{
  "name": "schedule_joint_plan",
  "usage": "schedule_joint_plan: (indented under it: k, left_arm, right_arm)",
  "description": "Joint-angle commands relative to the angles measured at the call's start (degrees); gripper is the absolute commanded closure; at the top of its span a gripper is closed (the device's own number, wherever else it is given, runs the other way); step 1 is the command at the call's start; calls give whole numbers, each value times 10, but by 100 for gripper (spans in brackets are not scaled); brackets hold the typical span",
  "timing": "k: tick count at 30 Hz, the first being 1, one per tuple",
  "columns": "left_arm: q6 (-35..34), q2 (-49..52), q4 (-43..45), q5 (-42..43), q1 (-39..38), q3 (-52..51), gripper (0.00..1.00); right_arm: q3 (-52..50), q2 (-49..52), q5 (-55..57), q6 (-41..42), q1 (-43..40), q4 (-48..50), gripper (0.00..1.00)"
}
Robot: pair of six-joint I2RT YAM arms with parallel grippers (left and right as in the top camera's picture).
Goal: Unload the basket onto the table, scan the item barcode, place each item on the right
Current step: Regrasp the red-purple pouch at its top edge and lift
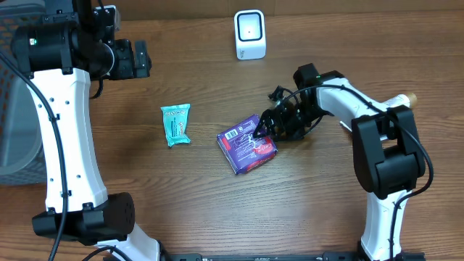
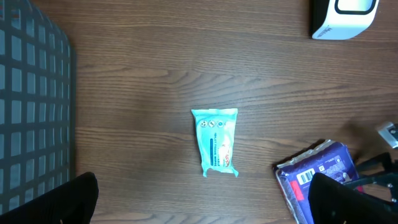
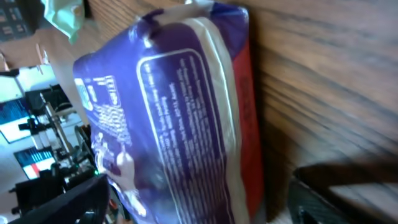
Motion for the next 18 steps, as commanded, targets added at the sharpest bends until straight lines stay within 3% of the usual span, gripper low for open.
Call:
schedule_joint_plan:
  k: [1,2,7,9,11,18]
  left_arm:
    - [-3,5,1,0,-3,2,0]
    - [-3,5,1,0,-3,2,0]
    - [-3,5,1,0,-3,2,0]
    - [-3,5,1,0,-3,2,0]
    - [-3,5,1,0,-3,2,0]
    - [-3,5,1,0,-3,2,0]
  right_arm:
    - [-24,6,-18,23,11,20,15]
    - [-28,6,-18,37,11,28,19]
    - [-33,6,-17,76,11,45,57]
    - [-33,6,-17,80,11,50,67]
    - [-33,6,-17,80,11,55,74]
    - [-12,3,-27,80,5,49,78]
